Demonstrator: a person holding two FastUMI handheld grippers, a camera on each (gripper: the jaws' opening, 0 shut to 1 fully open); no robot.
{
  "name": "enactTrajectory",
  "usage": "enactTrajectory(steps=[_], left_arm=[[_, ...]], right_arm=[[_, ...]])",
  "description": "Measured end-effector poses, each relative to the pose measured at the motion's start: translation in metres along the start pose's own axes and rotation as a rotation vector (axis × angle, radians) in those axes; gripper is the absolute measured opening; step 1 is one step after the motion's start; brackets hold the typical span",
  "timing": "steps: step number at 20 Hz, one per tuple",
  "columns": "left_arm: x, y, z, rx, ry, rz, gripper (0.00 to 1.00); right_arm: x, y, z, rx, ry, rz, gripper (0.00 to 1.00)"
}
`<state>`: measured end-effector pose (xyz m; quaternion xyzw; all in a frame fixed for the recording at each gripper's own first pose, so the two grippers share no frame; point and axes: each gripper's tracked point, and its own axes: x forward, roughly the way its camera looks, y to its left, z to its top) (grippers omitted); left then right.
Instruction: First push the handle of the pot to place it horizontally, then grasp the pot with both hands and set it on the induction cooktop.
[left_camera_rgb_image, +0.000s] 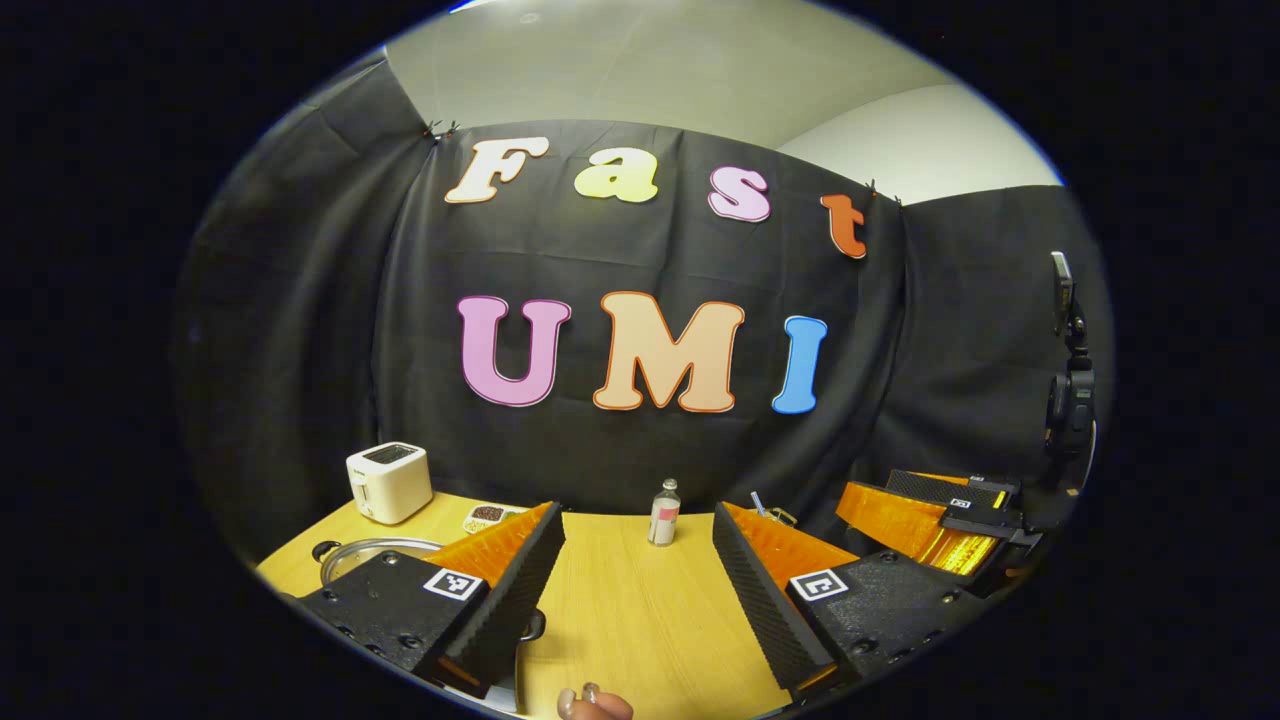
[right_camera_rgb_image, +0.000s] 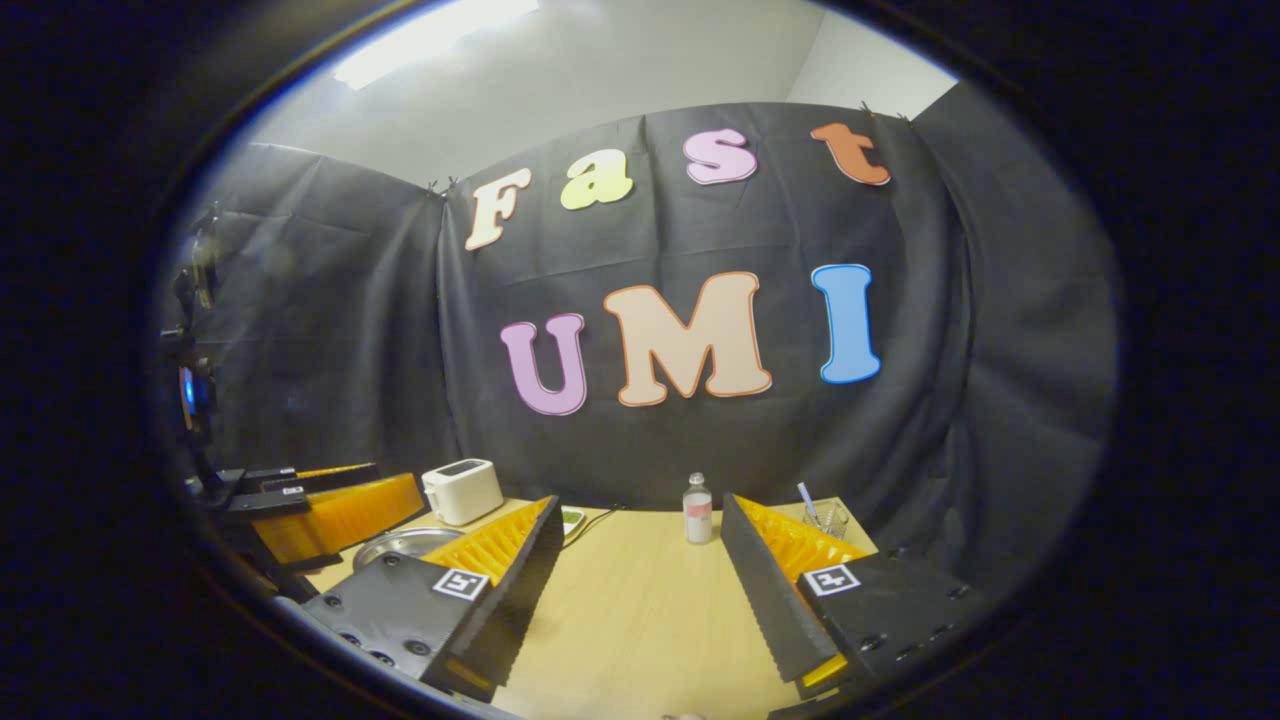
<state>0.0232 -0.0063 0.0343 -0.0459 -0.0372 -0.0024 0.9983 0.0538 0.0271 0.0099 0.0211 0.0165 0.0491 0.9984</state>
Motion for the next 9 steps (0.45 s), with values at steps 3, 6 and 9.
enactTrajectory(steps=[3,6,9], left_arm=[[-0.0014,-0.0061,-0.0029,-0.014,0.012,-0.015,0.93],[-0.0027,-0.0058,-0.0035,-0.005,0.012,-0.015,0.96],[0.0001,-0.009,-0.005,-0.018,0.018,-0.005,0.96]], right_arm=[[-0.0032,0.0027,-0.0002,0.014,0.008,0.01,0.94],[-0.0041,-0.0024,0.0003,0.008,0.006,0.003,0.94],[-0.0057,-0.0029,-0.0017,0.004,0.015,0.012,0.93]])
